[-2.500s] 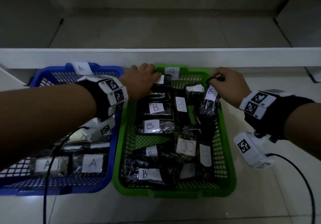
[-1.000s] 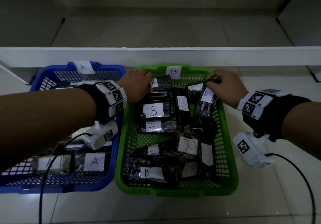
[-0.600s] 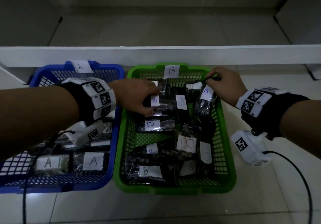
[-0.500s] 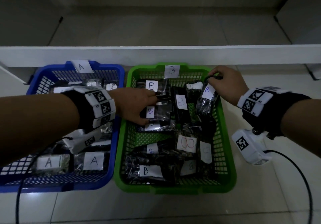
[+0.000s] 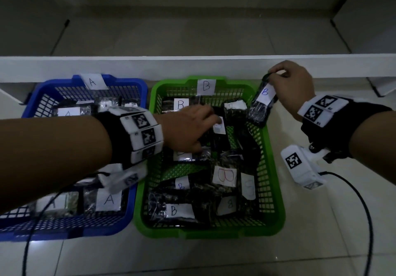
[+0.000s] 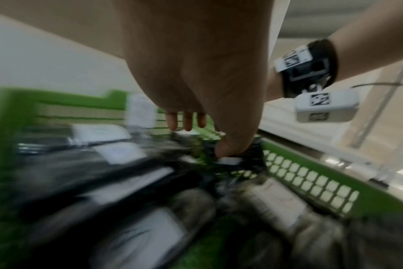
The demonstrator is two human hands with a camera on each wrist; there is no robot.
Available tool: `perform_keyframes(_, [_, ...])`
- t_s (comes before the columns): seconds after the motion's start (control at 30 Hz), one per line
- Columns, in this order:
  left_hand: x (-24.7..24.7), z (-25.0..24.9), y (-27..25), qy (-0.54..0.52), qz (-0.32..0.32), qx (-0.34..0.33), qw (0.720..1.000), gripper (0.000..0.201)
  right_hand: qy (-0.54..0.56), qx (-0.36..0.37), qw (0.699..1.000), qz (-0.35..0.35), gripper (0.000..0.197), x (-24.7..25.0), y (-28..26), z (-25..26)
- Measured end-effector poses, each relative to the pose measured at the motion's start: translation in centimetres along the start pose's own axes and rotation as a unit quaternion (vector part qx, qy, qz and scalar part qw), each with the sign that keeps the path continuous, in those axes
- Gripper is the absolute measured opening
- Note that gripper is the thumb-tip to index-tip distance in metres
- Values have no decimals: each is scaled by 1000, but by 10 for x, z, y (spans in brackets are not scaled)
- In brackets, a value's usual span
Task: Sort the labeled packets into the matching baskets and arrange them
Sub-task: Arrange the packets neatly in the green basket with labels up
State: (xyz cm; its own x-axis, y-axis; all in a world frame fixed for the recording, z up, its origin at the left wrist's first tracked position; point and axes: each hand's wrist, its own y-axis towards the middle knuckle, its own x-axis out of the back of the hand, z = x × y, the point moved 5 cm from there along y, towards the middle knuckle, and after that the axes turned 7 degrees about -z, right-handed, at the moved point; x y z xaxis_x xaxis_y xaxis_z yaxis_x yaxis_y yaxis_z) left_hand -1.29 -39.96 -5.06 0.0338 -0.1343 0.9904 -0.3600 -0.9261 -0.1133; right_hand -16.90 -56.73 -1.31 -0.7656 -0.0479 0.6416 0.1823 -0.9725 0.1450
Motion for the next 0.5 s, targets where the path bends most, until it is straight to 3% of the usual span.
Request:
perform_keyframes(0.1, [-3, -35, 33, -43, 5, -58, 997, 66, 3, -12, 1000, -18, 16, 7, 3, -4])
perform_keyframes(0.2, [-19, -55, 55, -2, 16, -72, 997, 66, 0, -8, 1000, 3, 16, 6, 3, -9])
perform_keyframes(0.33, [-22, -63, 59, 35, 11, -80, 996, 53, 8, 2, 999, 44, 19, 3, 2, -14])
perform_keyframes(0.5, [18, -34, 27, -61, -95, -70, 991, 44, 11, 37, 994, 106, 23, -7, -1, -3])
